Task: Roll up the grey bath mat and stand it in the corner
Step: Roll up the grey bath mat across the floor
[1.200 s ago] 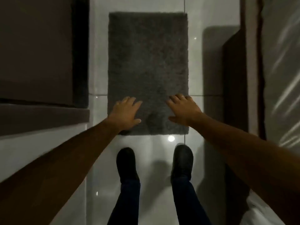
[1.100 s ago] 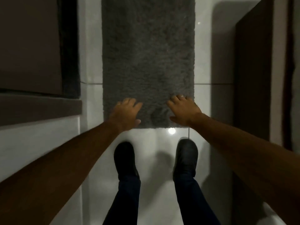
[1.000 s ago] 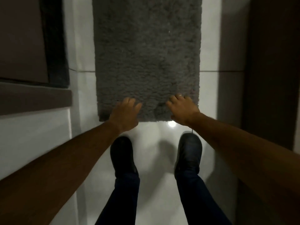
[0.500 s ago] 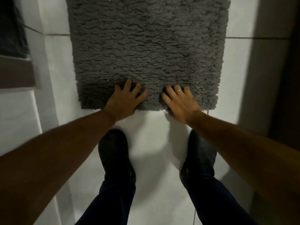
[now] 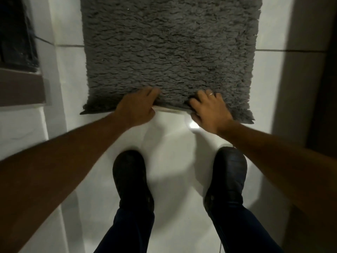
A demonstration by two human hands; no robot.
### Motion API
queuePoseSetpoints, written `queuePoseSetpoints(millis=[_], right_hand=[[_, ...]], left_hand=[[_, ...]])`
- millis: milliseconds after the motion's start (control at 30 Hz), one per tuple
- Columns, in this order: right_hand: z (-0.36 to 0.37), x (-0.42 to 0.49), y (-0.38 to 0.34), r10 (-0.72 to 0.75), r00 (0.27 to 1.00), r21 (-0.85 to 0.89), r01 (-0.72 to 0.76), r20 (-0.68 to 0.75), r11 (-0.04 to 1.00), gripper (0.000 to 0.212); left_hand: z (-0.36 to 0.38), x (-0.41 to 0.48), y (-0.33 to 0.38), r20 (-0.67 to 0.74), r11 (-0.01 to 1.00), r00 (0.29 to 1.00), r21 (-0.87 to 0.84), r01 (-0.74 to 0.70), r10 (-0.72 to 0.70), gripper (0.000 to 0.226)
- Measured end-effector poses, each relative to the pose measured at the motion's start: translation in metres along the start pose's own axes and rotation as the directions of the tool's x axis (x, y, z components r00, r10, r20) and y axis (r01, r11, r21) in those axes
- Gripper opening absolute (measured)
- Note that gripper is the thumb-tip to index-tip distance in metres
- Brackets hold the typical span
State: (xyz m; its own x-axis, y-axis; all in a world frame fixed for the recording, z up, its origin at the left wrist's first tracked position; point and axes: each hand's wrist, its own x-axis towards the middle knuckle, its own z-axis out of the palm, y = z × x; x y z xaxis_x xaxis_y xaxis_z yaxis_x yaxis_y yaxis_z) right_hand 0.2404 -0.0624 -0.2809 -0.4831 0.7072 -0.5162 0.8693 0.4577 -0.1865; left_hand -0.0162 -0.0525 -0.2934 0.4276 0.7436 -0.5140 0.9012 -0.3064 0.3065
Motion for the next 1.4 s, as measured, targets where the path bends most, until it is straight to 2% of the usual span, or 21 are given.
queuePoseSetpoints(millis=[67,133,200,267,333,433,500,633,733,833,967,1033,1100,1167,1233,1267,1300,1333,1400], right_hand=[[-0.009,0.006,0.008,0.116,0.992,0.071,-0.112,-0.058,0.991,0.042],[-0.017,0.013,0.01,0.167,0.976,0.072,-0.159,-0.139,0.985,0.039],[-0.023,0.022,0.008,0.134,0.971,-0.009,-0.138,-0.2,0.99,0.033],[-0.025,0.029,0.007,0.09,0.977,-0.083,-0.107,-0.194,0.991,0.031],[-0.022,0.032,0.005,0.1,0.987,-0.128,-0.116,-0.125,0.985,0.034],[-0.012,0.026,0.006,0.131,0.985,-0.113,-0.144,-0.114,0.983,0.034],[-0.007,0.021,0.01,0.134,0.984,-0.07,-0.143,-0.12,0.987,0.043],[-0.007,0.022,0.017,0.079,0.993,-0.143,-0.09,-0.086,0.986,0.07],[-0.008,0.028,0.017,0.053,0.996,-0.174,-0.064,-0.069,0.983,0.065],[-0.01,0.026,0.016,0.031,0.998,-0.098,-0.037,-0.053,0.994,0.06],[-0.014,0.025,0.018,0.02,0.999,0.025,-0.019,-0.047,1.0,0.043],[-0.022,0.028,0.023,0.007,0.999,0.129,-0.002,-0.042,0.992,0.036],[-0.029,0.028,0.029,-0.011,1.0,0.259,0.01,0.002,0.966,0.034],[-0.035,0.026,0.033,-0.01,0.993,0.348,-0.031,0.116,0.937,0.036],[-0.035,0.026,0.033,-0.007,0.967,0.357,-0.088,0.256,0.93,0.035],[-0.034,0.027,0.032,0.005,0.955,0.345,-0.112,0.296,0.932,0.034],[-0.034,0.029,0.031,0.027,0.95,0.34,-0.137,0.31,0.93,0.035],[-0.034,0.031,0.029,0.059,0.953,0.35,-0.166,0.296,0.922,0.035],[-0.033,0.033,0.027,0.16,0.97,0.38,-0.219,0.181,0.899,0.038]], left_hand=[[-0.01,-0.004,-0.015,-0.147,0.992,0.988,0.119,-0.035,0.053,0.046],[-0.014,-0.008,-0.023,-0.224,0.961,0.97,0.276,-0.024,0.089,0.031],[-0.012,-0.008,-0.021,-0.2,0.925,0.976,0.379,-0.006,0.088,0.023],[-0.006,-0.007,-0.015,-0.183,0.893,0.982,0.448,0.039,0.049,0.022],[0.002,-0.006,-0.007,-0.201,0.893,0.98,0.443,0.078,0.014,0.033],[0.016,-0.009,0.002,-0.123,0.904,0.989,0.407,0.129,-0.086,0.079],[0.022,-0.01,0.004,-0.123,0.889,0.987,0.432,0.151,-0.108,0.09],[0.021,-0.003,-0.005,-0.128,0.884,0.987,0.444,0.147,-0.099,0.072],[0.013,0.003,-0.016,-0.092,0.887,0.988,0.436,0.154,-0.126,0.066],[0.006,0.002,-0.017,-0.081,0.903,0.985,0.394,0.17,-0.15,0.059],[-0.006,0.006,-0.017,-0.048,0.928,0.987,0.336,0.159,-0.152,0.042],[-0.017,0.008,-0.02,-0.004,0.949,0.988,0.276,0.152,-0.157,0.041],[-0.025,0.009,-0.022,0.1,0.967,0.984,0.224,0.122,-0.147,0.046],[-0.032,0.011,-0.021,0.273,0.983,0.952,0.156,0.094,-0.135,0.054],[-0.036,0.014,-0.017,0.427,0.986,0.889,0.082,0.145,-0.166,0.059],[-0.036,0.012,-0.013,0.417,0.984,0.891,0.046,0.174,-0.177,0.059],[-0.036,0.009,-0.009,0.348,0.984,0.92,0.04,0.175,-0.178,0.056],[-0.033,0.003,-0.004,0.211,0.986,0.965,0.081,0.144,-0.158,0.05],[-0.022,-0.01,0.005,-0.018,0.959,0.999,0.28,0.05,-0.047,0.04]])
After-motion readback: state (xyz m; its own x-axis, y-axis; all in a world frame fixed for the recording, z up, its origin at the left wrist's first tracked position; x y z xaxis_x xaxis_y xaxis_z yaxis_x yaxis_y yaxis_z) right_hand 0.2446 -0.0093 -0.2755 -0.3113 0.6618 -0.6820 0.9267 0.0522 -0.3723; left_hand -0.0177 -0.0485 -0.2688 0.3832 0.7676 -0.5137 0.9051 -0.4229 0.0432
